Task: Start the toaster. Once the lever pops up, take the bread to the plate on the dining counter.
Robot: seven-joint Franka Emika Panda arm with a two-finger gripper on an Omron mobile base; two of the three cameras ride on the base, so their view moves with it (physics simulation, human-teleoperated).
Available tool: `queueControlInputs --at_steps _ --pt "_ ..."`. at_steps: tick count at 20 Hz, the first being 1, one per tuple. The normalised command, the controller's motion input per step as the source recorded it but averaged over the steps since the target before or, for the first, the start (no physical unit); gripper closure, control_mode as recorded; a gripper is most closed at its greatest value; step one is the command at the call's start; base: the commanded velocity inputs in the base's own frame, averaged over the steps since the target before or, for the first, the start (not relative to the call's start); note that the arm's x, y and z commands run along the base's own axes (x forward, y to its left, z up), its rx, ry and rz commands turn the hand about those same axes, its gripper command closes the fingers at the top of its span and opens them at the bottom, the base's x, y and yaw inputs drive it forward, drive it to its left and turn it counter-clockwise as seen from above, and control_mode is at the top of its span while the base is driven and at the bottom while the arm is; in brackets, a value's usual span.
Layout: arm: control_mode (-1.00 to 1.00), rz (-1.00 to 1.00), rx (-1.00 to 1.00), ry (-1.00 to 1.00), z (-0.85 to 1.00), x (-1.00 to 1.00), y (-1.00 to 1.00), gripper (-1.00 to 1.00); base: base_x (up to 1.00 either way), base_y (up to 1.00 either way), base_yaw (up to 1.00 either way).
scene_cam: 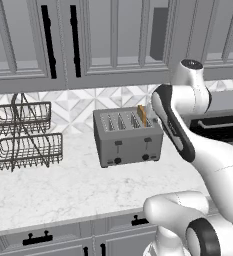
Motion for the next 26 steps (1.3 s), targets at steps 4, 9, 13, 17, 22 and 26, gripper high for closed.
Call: queueControlInputs --at_steps 4,9,13,17,22,26 --pt "-1.0 0.0 -0.02 -0.18 -0.46 0.17 0.0 1.0 0.0 0.0 0.0" --pt "-1.0 0.0 0.0 -0.01 -0.31 0.35 0.0 1.0 0.0 0.0 0.0" --pt "-1.0 0.0 0.0 0.0 -0.28 0.32 0.0 1.0 0.0 0.0 0.0" --pt "-1.0 0.0 0.0 0.0 -0.22 0.34 0.07 1.0 0.0 0.0 0.0" --pt "-1.0 -0.02 0.0 0.0 -0.3 0.37 0.08 1.0 0.0 0.0 0.0" --pt "-1.0 -0.03 0.0 0.0 -0.26 0.24 0.02 1.0 0.0 0.0 0.0"
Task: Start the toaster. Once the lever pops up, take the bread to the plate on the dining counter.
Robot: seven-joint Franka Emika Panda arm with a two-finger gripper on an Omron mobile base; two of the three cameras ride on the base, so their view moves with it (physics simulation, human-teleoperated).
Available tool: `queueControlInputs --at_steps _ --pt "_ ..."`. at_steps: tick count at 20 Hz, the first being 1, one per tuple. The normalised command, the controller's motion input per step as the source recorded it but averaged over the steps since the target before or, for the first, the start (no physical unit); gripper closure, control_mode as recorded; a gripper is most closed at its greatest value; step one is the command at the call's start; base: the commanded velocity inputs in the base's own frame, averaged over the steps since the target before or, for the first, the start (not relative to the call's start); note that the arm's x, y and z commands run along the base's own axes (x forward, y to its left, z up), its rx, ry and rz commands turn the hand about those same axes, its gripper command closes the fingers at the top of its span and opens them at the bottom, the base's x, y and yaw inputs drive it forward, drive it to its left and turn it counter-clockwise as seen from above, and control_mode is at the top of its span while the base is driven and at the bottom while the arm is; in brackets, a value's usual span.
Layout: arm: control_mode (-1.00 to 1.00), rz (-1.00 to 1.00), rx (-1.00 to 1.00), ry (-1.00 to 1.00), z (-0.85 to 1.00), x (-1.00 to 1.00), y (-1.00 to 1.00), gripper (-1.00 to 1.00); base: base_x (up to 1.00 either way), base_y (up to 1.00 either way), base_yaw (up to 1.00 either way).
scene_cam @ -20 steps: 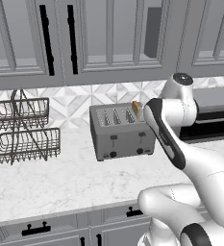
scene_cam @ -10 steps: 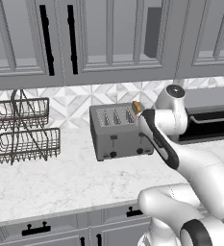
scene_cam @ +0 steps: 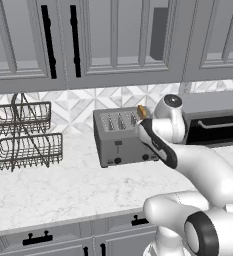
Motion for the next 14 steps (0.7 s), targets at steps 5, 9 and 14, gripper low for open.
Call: queueControlInputs --at_steps 5,9,14 --pt "-1.0 -0.02 0.0 0.0 -0.34 0.06 0.0 1.0 0.0 0.0 0.0" --pt "-1.0 -0.01 0.0 0.0 -0.43 0.0 0.0 1.0 0.0 0.0 0.0" --pt "-1.0 0.0 0.0 0.0 -0.38 0.02 0.0 1.0 0.0 0.0 0.0"
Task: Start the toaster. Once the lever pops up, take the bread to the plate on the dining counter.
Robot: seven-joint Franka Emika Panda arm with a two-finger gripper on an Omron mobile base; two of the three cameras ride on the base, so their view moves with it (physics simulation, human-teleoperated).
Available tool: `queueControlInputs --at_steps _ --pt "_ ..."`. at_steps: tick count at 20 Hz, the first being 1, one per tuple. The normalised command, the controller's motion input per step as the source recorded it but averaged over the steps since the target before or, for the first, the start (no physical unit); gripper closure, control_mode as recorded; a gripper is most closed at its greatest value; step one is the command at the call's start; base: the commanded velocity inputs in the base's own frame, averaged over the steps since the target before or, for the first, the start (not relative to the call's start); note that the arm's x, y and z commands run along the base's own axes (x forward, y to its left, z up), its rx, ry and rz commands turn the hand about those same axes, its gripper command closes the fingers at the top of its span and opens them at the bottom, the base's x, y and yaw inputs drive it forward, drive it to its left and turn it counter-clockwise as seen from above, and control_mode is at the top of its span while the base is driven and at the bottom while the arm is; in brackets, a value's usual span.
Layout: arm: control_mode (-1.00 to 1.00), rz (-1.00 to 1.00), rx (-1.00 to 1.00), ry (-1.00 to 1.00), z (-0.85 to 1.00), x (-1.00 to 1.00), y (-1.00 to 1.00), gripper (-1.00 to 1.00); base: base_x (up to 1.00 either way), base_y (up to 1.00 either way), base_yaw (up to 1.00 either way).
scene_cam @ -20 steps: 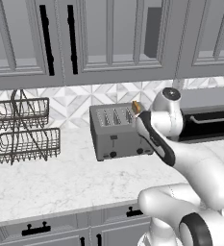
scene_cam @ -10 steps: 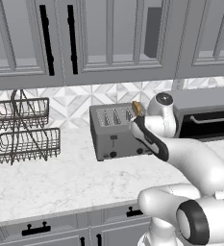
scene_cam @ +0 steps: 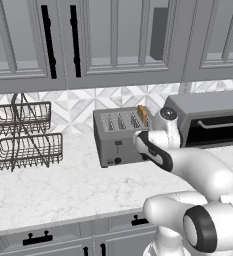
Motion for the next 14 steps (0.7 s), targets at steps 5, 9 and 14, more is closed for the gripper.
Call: queueControlInputs --at_steps 5,9,14 --pt "-1.0 0.0 -0.02 -0.03 -0.43 0.06 0.0 1.0 0.0 0.0 0.0" --pt "-1.0 0.0 -0.03 0.0 -0.69 0.0 0.0 1.0 0.0 0.0 0.0" --pt "-1.0 0.0 -0.02 0.0 -0.7 0.0 0.0 1.0 0.0 0.0 0.0"
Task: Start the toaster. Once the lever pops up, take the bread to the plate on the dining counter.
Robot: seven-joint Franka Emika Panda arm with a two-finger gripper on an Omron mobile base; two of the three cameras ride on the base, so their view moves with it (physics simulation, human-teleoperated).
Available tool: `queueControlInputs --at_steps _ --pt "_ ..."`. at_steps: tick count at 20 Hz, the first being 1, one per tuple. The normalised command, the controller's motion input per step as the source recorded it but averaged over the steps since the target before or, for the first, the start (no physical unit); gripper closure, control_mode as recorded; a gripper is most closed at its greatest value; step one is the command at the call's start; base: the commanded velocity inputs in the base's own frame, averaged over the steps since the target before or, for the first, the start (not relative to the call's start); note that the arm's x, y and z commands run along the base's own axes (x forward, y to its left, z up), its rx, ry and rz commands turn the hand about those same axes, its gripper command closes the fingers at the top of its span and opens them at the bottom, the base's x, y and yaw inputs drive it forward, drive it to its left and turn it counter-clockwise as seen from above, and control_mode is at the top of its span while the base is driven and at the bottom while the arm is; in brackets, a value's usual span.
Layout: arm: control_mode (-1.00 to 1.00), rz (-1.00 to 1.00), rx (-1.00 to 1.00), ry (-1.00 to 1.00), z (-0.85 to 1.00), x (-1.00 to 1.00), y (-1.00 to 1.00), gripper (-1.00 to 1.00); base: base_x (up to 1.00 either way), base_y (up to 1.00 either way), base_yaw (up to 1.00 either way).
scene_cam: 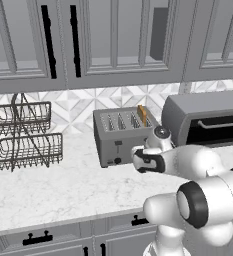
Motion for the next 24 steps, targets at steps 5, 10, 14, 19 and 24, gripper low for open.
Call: queueControlInputs --at_steps 5,10,14,19,24 --pt "-1.0 0.0 0.0 -0.05 -0.1 -0.23 0.0 1.0 0.0 0.0 0.0" --pt "-1.0 0.0 0.0 -0.15 0.48 -0.46 -0.02 1.0 0.0 0.0 0.0" --pt "-1.0 0.0 0.0 -0.11 0.89 -0.15 0.0 1.0 0.0 0.0 0.0" --pt "-1.0 0.0 0.0 -0.01 0.25 0.2 0.0 1.0 0.0 0.0 0.0" --pt "-1.0 0.0 0.0 -0.01 0.03 0.21 0.0 1.0 0.0 0.0 0.0"
